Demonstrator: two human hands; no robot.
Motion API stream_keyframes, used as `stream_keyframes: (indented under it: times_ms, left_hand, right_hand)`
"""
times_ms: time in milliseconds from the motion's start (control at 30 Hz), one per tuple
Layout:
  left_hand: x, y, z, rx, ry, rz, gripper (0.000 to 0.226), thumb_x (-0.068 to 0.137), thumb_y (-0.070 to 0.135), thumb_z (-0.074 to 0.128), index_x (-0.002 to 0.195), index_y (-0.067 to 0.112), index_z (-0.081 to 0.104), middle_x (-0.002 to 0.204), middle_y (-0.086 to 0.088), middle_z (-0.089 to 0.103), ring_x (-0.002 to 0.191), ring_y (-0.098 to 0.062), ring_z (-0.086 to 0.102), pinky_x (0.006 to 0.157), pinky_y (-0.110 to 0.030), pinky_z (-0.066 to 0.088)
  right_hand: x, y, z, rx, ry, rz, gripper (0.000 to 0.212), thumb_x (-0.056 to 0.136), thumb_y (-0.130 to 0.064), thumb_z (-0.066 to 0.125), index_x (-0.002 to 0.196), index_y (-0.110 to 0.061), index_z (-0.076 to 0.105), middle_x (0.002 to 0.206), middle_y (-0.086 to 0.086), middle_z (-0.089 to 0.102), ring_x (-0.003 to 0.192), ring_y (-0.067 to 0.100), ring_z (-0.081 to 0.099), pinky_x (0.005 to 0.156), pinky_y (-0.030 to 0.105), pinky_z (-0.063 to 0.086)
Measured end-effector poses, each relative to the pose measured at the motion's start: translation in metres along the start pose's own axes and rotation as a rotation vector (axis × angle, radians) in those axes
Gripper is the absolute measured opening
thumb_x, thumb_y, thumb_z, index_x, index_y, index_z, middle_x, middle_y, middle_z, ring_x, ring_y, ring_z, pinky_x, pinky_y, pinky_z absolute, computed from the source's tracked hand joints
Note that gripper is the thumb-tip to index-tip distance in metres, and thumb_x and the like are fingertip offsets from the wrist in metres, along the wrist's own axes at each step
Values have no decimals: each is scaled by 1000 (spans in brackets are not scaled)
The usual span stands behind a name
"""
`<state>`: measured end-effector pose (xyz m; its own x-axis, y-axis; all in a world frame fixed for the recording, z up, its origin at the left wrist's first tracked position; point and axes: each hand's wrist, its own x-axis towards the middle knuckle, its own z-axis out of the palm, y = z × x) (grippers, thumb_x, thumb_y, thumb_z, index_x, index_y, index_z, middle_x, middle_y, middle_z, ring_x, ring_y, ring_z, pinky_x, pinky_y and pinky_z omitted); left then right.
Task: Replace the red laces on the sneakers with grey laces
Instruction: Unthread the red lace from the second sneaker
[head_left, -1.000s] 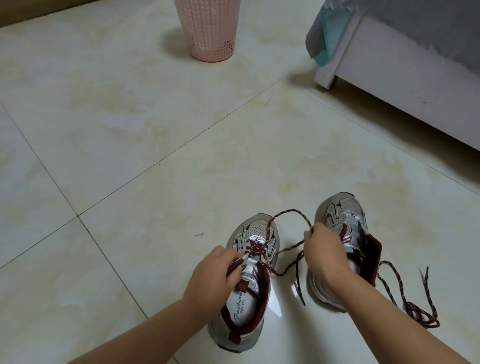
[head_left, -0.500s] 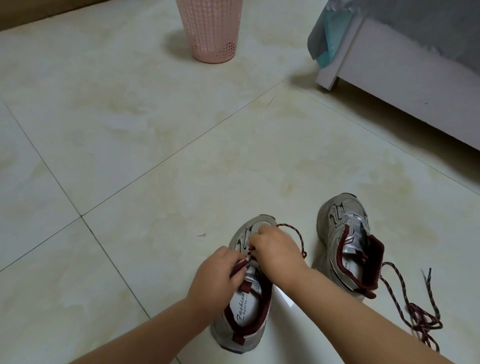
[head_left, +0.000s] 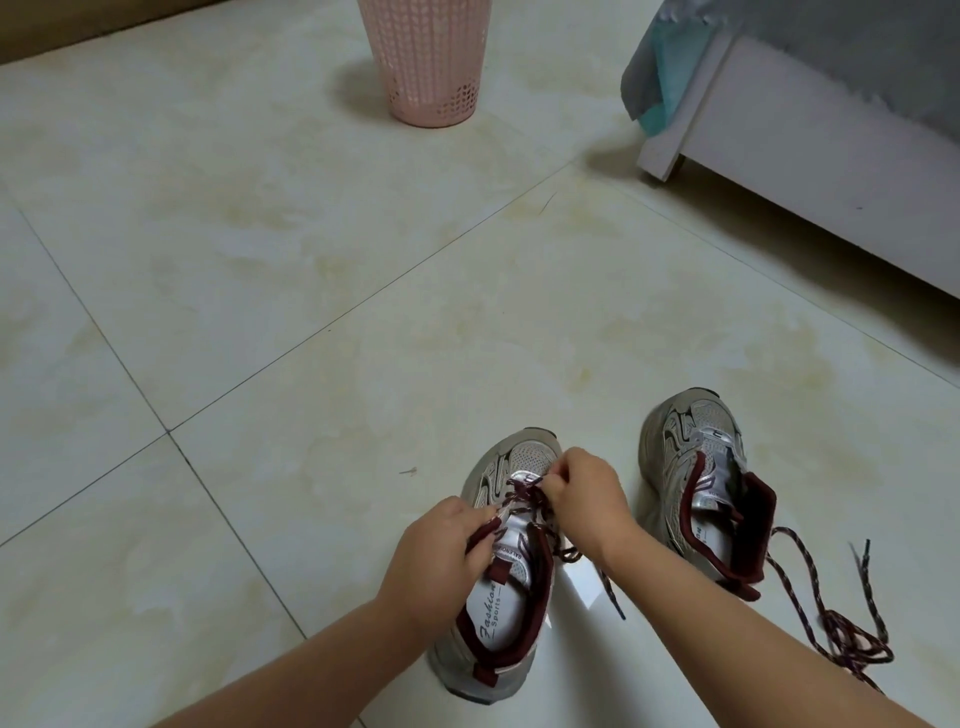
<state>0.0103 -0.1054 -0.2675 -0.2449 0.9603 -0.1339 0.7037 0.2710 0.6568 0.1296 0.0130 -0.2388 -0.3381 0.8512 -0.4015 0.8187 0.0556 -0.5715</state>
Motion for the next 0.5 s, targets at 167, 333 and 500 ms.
stream_keyframes:
  times_ms: [167,333,500]
  left_hand:
    - [-1,0,3,30,-20,6,29,91,30,49,118,31,59,88,10,48,79,-4,45,64,-11,25]
    - [0,1,3,31,-27,-2,28,91,31,49,117,32,60,86,10,45,78,-4,44,64,-12,25]
    - [-1,-1,2,25,-26,-18,33,90,27,50,122,32,57,88,13,46,82,-3,45,66,-10,25]
  right_hand:
    - [-1,-2,3,-159,-54,-308,26,86,-15,48,111,-20,54,113,0,49,108,18,42,82,27,36]
    - [0,-4,15,-493,-88,-539,18,88,-12,47,93,-16,64,94,1,49,100,19,43,66,22,17]
    - [14,1,-14,66,198,23,20,87,-2,46,76,-13,59,91,7,62,85,27,58,75,37,48]
